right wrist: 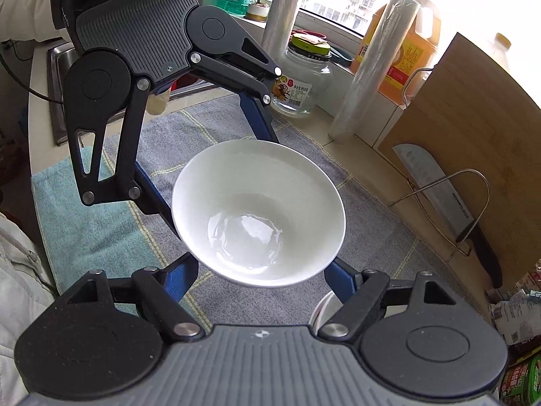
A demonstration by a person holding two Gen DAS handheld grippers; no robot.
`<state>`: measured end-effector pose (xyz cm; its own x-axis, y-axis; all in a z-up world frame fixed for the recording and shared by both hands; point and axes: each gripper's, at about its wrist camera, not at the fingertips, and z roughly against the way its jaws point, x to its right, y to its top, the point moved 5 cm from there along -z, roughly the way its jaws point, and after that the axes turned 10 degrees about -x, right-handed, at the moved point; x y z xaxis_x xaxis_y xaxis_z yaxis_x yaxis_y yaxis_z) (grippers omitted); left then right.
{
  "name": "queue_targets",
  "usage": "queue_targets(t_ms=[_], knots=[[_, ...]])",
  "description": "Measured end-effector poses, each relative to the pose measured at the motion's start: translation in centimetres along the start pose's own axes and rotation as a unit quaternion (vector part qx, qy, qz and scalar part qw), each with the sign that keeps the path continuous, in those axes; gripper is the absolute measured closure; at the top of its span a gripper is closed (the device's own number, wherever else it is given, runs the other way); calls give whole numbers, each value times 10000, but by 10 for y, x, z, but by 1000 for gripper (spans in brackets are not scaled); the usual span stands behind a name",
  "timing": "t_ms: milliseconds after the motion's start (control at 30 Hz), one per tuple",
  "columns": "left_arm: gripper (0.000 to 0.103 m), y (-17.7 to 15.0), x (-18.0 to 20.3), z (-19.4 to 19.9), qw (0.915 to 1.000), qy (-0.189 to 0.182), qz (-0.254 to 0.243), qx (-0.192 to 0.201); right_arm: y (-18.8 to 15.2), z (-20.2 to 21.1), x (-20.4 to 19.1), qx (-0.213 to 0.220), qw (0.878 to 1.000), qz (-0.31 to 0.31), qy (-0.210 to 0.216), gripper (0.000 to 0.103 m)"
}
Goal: Organize plates and bowls
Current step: 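Lift and carry the pink-print bowl with both grippers toward the nested bowls, then lower the held bowl onto the nested bowls with both grippers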
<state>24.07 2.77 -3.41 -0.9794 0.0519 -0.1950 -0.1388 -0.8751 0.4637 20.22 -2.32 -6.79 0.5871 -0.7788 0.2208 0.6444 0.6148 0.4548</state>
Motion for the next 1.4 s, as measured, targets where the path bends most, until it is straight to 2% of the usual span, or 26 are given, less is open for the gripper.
queue_targets(t_ms=[300,667,1067,1400], knots=[[14,49,1,-15,9996,123,-189,167,-35,24,30,21,9995,-70,-291,18],[14,82,-2,-44,9997,20,-221,123,-69,23,60,-69,9992,-247,-308,18],[14,92,-7,-70,9997,-218,-46,-78,-83,6,83,-157,9991,-389,40,18],[14,90,-11,-80,9988,-415,85,-230,-84,-1,86,-240,9985,-421,264,18]])
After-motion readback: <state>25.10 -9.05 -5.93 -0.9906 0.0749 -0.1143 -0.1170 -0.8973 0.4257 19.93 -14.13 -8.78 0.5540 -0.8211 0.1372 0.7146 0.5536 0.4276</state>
